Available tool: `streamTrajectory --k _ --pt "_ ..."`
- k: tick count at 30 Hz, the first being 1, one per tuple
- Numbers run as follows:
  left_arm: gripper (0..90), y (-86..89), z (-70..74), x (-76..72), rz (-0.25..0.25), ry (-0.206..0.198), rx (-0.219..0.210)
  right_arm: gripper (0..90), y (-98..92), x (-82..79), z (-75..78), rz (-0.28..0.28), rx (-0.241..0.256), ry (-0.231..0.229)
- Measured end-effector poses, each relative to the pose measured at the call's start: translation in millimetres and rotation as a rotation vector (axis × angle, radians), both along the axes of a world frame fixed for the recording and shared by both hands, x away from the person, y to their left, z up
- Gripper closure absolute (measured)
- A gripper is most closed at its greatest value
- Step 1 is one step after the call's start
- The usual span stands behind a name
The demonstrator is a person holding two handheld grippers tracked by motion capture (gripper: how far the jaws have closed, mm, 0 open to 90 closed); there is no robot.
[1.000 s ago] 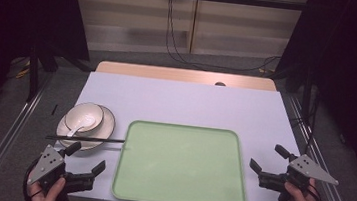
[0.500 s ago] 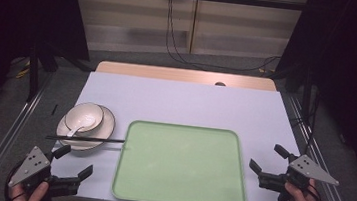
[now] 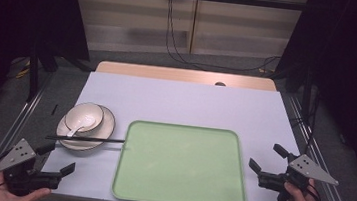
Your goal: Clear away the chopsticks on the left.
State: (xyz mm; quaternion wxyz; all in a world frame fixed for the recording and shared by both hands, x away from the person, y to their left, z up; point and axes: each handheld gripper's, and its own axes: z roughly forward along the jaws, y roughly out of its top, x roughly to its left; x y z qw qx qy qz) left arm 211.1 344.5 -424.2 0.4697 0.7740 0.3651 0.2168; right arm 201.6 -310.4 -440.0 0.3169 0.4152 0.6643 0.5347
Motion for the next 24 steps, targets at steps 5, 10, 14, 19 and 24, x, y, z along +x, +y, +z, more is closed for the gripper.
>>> streamTrajectory --k 5,10,14,19,24 --pt "9.4 11.9 -6.4 16.4 -0.055 0.022 0.061 1.9 0.2 0.2 0.1 -0.001 -0.001 -0.003" --pt "26.7 25.8 -12.6 33.7 -0.069 0.034 0.055 2.0 0.5 0.2 -0.3 -0.001 -0.001 0.0" --pt "34.6 31.4 -11.0 45.5 -0.098 0.05 0.093 1.9 -0.6 -0.6 -0.2 0.005 -0.001 0.002" --pt "41.8 40.3 -7.2 65.1 -0.124 0.088 0.078 1.9 1.1 0.0 -0.8 0.017 0.0 0.007" --pt "58.3 40.6 -9.4 77.1 -0.173 0.08 0.152 1.9 1.1 0.2 -1.0 0.02 0.001 0.013"
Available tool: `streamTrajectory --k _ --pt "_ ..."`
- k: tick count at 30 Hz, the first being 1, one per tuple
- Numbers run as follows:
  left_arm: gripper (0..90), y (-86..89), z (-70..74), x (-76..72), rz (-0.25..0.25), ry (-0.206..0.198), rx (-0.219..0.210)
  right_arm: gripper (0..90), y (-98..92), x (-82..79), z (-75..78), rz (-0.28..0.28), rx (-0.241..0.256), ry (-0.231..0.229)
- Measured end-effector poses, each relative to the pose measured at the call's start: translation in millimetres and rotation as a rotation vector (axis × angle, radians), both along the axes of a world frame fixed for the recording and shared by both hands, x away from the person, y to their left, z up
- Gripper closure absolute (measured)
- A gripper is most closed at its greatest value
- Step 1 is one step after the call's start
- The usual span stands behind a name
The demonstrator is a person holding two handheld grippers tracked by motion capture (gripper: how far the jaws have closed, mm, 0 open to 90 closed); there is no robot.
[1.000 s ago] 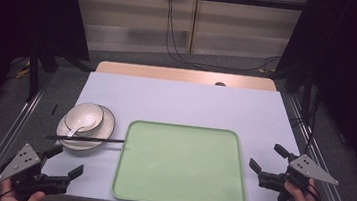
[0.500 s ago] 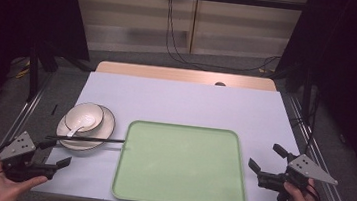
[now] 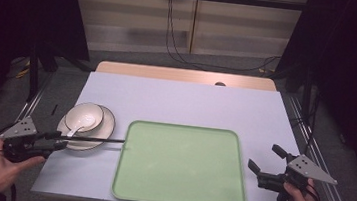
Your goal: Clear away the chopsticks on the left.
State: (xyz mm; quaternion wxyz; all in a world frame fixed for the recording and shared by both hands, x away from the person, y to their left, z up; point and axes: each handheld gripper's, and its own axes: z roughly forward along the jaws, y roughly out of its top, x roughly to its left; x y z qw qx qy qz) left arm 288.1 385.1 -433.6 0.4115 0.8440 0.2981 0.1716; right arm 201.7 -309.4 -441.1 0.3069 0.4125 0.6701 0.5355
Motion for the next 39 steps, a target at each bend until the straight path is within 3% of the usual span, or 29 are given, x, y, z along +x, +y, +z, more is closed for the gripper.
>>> streamTrajectory --k 5,10,14,22,25,35,39 --pt "68.8 1.6 -1.7 8.0 -0.031 -0.018 0.037 1.9 0.3 -0.2 -0.2 0.005 -0.006 0.006" --pt "72.8 -0.9 -3.5 14.7 -0.067 0.001 0.075 1.8 1.0 0.3 -0.6 0.006 -0.009 0.005" --pt "75.0 -1.8 -4.6 18.0 -0.071 -0.002 0.079 1.8 1.3 0.3 -0.9 0.007 -0.008 0.008" --pt "75.6 -5.9 -4.6 23.3 -0.114 -0.002 0.089 1.7 1.3 0.0 -0.9 0.011 -0.003 0.016" --pt "75.6 -8.9 -3.7 25.7 -0.159 0.007 0.112 1.7 1.2 0.1 -1.0 0.01 -0.001 0.018" --pt "75.9 -10.4 -7.1 28.6 -0.177 0.01 0.133 1.5 1.3 0.5 -1.4 0.003 0.004 0.021" --pt "75.6 -11.5 -8.4 29.6 -0.181 0.009 0.114 1.4 1.2 0.4 -1.3 0.003 0.006 0.022"
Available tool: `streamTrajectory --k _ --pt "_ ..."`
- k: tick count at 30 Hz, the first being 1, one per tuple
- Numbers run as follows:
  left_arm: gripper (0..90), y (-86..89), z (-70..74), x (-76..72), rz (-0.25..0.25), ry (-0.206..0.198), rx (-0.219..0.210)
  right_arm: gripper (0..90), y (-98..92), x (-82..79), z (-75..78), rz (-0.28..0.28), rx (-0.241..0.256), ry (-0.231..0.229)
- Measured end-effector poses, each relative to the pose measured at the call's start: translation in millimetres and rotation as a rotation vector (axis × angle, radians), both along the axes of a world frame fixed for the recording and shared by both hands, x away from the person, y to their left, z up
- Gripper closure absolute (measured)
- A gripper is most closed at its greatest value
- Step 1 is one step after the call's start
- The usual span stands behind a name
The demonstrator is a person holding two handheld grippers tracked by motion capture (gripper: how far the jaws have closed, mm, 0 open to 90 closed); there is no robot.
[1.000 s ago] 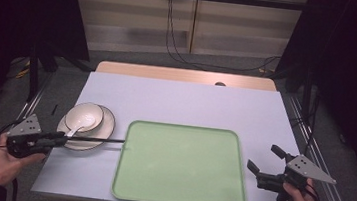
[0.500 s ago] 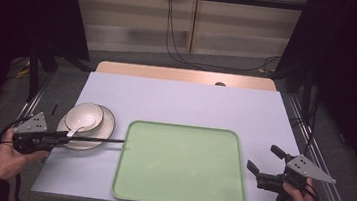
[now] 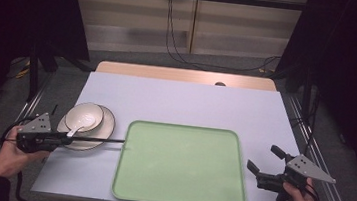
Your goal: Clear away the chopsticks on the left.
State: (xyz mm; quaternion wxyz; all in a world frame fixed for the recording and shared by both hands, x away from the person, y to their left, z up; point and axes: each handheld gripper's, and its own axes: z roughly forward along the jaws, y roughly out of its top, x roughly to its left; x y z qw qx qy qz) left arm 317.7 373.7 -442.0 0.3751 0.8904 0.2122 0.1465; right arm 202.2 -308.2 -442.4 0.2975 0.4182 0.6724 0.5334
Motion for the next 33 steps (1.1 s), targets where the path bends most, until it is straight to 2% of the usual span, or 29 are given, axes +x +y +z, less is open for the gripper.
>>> streamTrajectory --k 3,7,16,17,18,21,24,25,26,27,28,30,33 --pt "75.4 -0.9 1.9 1.0 -0.014 0.003 0.021 1.2 -0.5 0.2 -0.1 -0.003 -0.002 -0.002" --pt "74.5 -2.7 2.4 1.0 -0.026 0.007 0.026 1.2 -0.6 0.4 -0.2 -0.004 0.002 0.003" --pt "71.5 -3.4 0.7 0.1 -0.044 0.012 0.005 0.5 -1.4 0.6 -0.2 -0.011 0.006 0.006" --pt "70.3 -4.6 -0.3 -0.5 -0.044 0.009 0.008 0.5 -1.4 0.7 -0.1 -0.016 0.007 0.003" --pt "70.3 -4.9 0.2 -0.9 -0.047 0.007 0.033 0.5 -1.4 0.7 -0.1 -0.016 0.007 0.003" --pt "70.5 -6.7 -1.8 -1.1 -0.053 0.008 0.025 0.5 -0.9 0.8 -0.3 -0.011 0.006 0.007" --pt "72.0 -9.8 -2.8 -0.6 -0.065 0.007 0.03 0.5 -0.9 0.7 -0.3 -0.011 0.004 0.005" --pt "74.3 -10.3 -2.0 0.2 -0.072 -0.002 0.051 0.5 -0.9 0.6 -0.2 -0.011 0.006 0.006" --pt "74.3 -11.4 -2.1 0.1 -0.064 0.006 0.051 0.5 -0.9 0.6 -0.2 -0.011 0.006 0.006" --pt "74.5 -11.7 -1.8 1.2 -0.08 0.001 0.053 0.5 -0.9 0.7 -0.3 -0.011 0.005 0.005" --pt "76.5 -12.5 -1.4 1.0 -0.068 -0.011 0.063 0.6 -0.7 0.6 -0.3 -0.009 0.006 0.006" --pt "78.4 -13.7 -1.8 1.6 -0.075 0.002 0.052 0.5 -0.7 0.7 -0.3 -0.009 0.006 0.007" --pt "78.0 -16.6 -2.7 1.6 -0.096 0.005 0.06 0.6 -0.8 0.7 -0.3 -0.01 0.008 0.008"
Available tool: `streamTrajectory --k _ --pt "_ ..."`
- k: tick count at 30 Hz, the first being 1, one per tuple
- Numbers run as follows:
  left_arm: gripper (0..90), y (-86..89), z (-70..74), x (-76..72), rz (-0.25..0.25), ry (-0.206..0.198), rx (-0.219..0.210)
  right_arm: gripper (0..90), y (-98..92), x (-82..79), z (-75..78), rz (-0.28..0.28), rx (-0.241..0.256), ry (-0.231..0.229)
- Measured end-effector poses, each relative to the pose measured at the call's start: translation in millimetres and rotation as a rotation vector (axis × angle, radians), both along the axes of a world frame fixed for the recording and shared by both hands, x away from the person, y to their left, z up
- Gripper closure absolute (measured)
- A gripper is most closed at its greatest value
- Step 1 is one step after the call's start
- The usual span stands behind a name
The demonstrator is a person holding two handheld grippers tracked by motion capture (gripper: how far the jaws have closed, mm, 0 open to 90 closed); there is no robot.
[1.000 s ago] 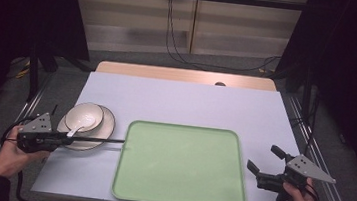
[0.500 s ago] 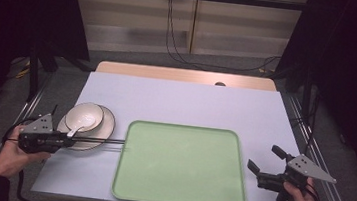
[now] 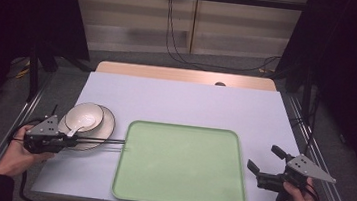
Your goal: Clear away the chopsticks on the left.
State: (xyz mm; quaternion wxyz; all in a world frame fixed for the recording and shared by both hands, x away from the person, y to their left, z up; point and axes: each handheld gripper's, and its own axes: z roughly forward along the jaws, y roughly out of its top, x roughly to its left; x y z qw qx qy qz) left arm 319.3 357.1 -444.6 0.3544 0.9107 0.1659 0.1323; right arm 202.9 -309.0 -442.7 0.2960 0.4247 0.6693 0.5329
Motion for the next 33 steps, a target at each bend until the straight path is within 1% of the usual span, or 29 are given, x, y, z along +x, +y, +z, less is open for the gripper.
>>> streamTrajectory --k 1,2,3,6,7,8,10,11,13,14,16,17,19,20,21,22,23,25,26,27,28,29,30,31,32,33 --pt "78.0 -1.2 0.2 -0.6 -0.001 0.007 0.013 0.6 0.2 0.0 -0.1 0.004 0.0 0.0" --pt "77.9 -2.3 -0.6 -0.1 -0.017 0.011 0.012 0.5 0.3 -0.1 -0.1 0.003 -0.001 0.0" --pt "77.6 -3.6 -0.7 -0.3 -0.02 0.012 0.023 0.5 0.2 0.1 -0.1 0.003 -0.002 -0.002" --pt "77.5 -6.7 -2.5 0.3 -0.015 0.013 0.015 0.5 0.0 0.1 -0.1 0.006 -0.003 0.0" --pt "77.7 -7.2 -2.6 1.0 -0.025 0.02 0.017 0.5 0.0 -0.1 0.0 0.007 -0.002 0.004" --pt "79.5 -7.2 -1.6 1.8 -0.032 0.018 0.036 0.6 -0.1 0.2 -0.1 0.006 -0.003 0.003" --pt "81.0 -8.5 -2.8 2.2 -0.039 0.027 0.015 0.6 0.1 0.2 -0.1 0.004 -0.003 0.003" --pt "83.0 -8.6 -1.7 3.0 -0.059 0.035 0.023 0.5 -0.1 0.1 -0.1 0.006 -0.002 0.004" --pt "85.4 -9.6 -1.2 4.1 -0.072 0.047 0.019 0.6 -0.2 0.3 -0.1 0.006 -0.002 0.005" --pt "85.6 -10.0 -0.5 4.4 -0.076 0.046 0.03 0.5 0.1 0.2 -0.1 0.006 0.002 0.007" --pt "85.9 -10.8 -0.9 4.3 -0.071 0.053 0.02 0.5 0.1 0.2 -0.2 0.005 0.002 0.009" --pt "85.9 -10.9 -1.5 4.3 -0.065 0.057 0.009 0.5 0.2 0.1 -0.1 0.005 0.003 0.01" --pt "86.0 -9.5 -0.3 5.0 -0.068 0.069 0.016 0.5 0.1 0.1 -0.1 0.004 0.002 0.009" --pt "86.1 -9.4 0.1 4.5 -0.061 0.072 0.011 0.5 -0.1 0.2 -0.2 0.002 0.002 0.009" --pt "86.1 -9.2 0.0 3.6 -0.052 0.075 -0.006 0.5 -0.1 0.2 -0.2 0.002 0.002 0.009" --pt "86.1 -8.5 1.4 3.4 -0.051 0.079 -0.002 0.5 -0.1 0.2 -0.2 0.002 0.002 0.009" --pt "86.1 -8.9 1.5 2.1 -0.041 0.082 -0.021 0.5 -0.1 0.5 -0.3 0.0 0.002 0.008" --pt "86.1 -8.7 4.8 -0.3 -0.032 0.08 -0.029 0.5 0.0 0.6 -0.3 -0.001 0.003 0.008" --pt "86.1 -8.2 7.3 -1.4 -0.033 0.084 -0.023 0.5 0.0 0.7 -0.3 -0.001 0.003 0.007" --pt "86.2 -8.7 7.7 -3.1 -0.024 0.083 -0.046 0.5 0.1 0.6 -0.3 -0.001 0.003 0.008" --pt "86.1 -8.6 9.6 -4.8 -0.008 0.082 -0.045 0.5 -0.1 0.4 -0.1 0.001 0.003 0.009" --pt "86.1 -8.2 10.8 -5.7 -0.003 0.087 -0.051 0.5 0.0 0.3 -0.1 0.001 0.003 0.008" --pt "86.1 -7.9 11.8 -7.1 0.014 0.093 -0.062 0.5 0.2 0.2 0.0 0.004 0.004 0.009" --pt "86.1 -8.2 12.5 -9.0 0.036 0.089 -0.076 0.5 0.2 0.3 0.0 0.004 0.003 0.006" --pt "86.1 -7.7 14.4 -10.5 0.039 0.092 -0.076 0.5 0.1 0.3 0.1 0.0 0.003 0.003" --pt "86.1 -8.3 15.3 -12.5 0.055 0.092 -0.087 0.5 0.1 0.3 0.1 0.0 0.003 0.003"
